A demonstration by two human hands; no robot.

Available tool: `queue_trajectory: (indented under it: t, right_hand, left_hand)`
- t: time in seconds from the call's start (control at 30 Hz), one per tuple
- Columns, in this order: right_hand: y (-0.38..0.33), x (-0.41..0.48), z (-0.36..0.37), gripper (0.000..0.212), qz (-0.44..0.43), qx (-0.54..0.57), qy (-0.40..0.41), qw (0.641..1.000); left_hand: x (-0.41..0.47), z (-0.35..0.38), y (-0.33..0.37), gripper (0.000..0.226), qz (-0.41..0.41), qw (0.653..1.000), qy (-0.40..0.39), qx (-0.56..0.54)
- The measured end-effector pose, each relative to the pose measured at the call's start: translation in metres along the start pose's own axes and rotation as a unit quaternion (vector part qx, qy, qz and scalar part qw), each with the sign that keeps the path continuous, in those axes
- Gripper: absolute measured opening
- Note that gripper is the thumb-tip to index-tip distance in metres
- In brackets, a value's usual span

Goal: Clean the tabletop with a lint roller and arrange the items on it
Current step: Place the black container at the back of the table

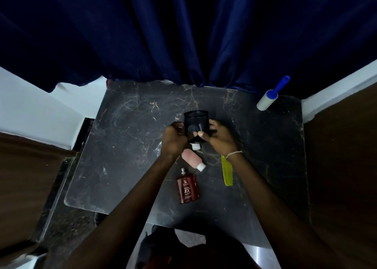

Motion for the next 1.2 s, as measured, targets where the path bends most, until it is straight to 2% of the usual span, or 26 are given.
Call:
queue_trajectory:
  t: [0.13, 0.4, 0.7, 0.87, 1.03, 1.2]
  right_hand:
    - [-0.033, 0.012, 0.036, 0.063, -0.024, 0.001, 0.000, 1.000]
    - [-0.089, 0.041, 0.125, 0.067, -0.042, -0.005, 0.005, 0.999]
    - [-0.130, 0.095, 0.228, 0.071, -0.074, -0.051, 0.008, 0.996]
    - [-0.146, 0.128, 0.268, 0.068, -0.098, -0.095, 0.025, 0.990]
    - [-0.148, 0.161, 0.288, 0.062, -0.103, -0.167, 0.044, 0.980]
    - [-0.144, 0.183, 0.302, 0.067, -0.094, -0.183, 0.030, 0.978]
  left_hand:
    - [0.027, -0.043, -0.001, 0.043, 0.033, 0.999, 0.000, -0.006]
    - [0.084, -0.133, -0.018, 0.050, 0.071, 0.997, -0.011, 0.019]
    - [0.139, -0.222, -0.037, 0.050, 0.091, 0.992, 0.031, 0.077]
    - [0.172, -0.246, -0.046, 0.051, 0.116, 0.989, 0.042, 0.079]
    - [0.206, -0.256, -0.059, 0.058, 0.106, 0.990, 0.038, 0.083]
    - [0.230, -0.260, -0.067, 0.063, 0.116, 0.991, 0.037, 0.054]
Point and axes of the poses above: each hand's wrist, its own x-axis towards the middle knuckle, its own z-axis out of the palm, y = z × x, the point moved 7 cm from there along x, towards the middle knuckle, and after that the axes turned 2 degrees about y, right-handed, at the moved point
